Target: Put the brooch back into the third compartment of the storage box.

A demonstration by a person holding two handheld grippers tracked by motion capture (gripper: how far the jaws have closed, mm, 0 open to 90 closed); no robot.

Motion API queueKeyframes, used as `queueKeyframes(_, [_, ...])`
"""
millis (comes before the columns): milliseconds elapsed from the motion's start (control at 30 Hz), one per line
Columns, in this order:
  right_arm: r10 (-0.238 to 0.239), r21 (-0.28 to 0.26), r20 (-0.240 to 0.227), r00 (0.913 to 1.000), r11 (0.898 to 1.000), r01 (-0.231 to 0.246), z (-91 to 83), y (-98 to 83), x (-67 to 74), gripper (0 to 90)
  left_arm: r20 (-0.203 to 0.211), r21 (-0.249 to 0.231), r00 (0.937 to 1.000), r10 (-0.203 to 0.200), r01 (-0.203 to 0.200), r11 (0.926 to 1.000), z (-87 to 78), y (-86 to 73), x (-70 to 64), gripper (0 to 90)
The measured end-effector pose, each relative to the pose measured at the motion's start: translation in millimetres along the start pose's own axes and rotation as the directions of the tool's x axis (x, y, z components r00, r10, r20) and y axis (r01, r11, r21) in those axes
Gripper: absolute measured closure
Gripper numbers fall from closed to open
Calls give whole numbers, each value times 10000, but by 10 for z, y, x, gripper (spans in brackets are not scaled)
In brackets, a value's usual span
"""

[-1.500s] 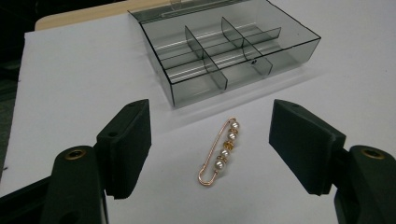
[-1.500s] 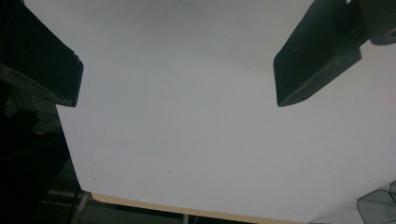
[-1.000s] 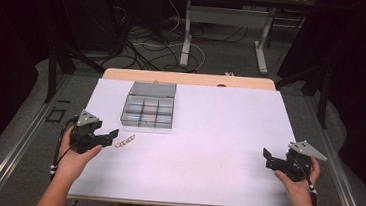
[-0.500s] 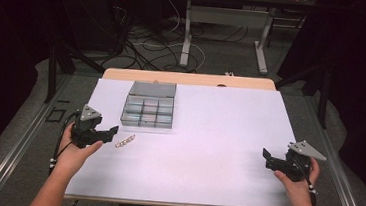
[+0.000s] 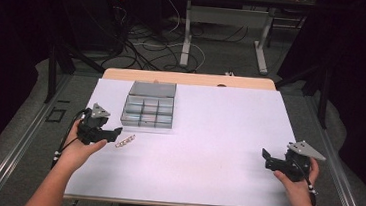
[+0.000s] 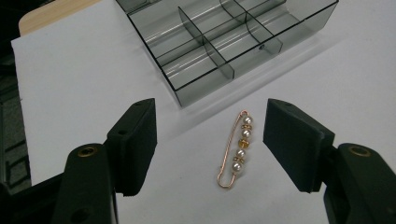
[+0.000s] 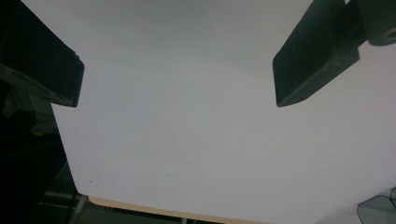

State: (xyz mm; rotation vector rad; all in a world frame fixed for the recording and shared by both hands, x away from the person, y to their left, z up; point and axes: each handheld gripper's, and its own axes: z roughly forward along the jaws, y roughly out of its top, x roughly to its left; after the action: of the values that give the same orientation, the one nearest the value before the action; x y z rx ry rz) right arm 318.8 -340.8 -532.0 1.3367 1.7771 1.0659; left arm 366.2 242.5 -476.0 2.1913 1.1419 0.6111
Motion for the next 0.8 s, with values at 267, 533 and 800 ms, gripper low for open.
queueKeyframes(267, [60, -14, -71, 10000, 10000, -61, -9, -1, -2, 18, 168, 305, 9998, 137, -142, 9994, 69, 31, -23, 391])
queueKeyframes(533, [-43, 5, -80, 10000, 10000, 43, -2, -3, 10, 18, 313, 635, 9988, 371, -390, 9972, 149, 68, -65, 395])
queueKeyframes(800, [-33, 29, -119, 9999, 10000, 34, -3, -6, 7, 21, 555, 1273, 9963, 661, -728, 9892, 234, 101, -95, 408])
